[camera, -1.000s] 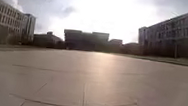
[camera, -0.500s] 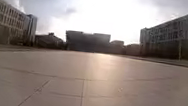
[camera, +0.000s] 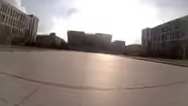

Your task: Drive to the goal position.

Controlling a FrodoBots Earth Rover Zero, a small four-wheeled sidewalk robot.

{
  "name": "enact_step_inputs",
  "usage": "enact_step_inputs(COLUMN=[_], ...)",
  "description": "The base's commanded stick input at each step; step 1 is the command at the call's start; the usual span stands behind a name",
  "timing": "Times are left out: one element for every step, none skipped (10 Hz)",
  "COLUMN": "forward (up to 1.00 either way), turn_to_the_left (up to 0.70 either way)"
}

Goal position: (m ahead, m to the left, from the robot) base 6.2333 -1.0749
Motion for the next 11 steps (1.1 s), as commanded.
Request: enact_step_inputs(forward=[1.0, 1.0, 1.0, 1.0, 1.0, 1.0, 1.0, 1.0, 1.0, 1.0, 1.0], turn_to_the_left=[0.03, 0.03, 0.03, 0.03, 0.03, 0.03, 0.03, 0.03, 0.03, 0.03, 0.03])
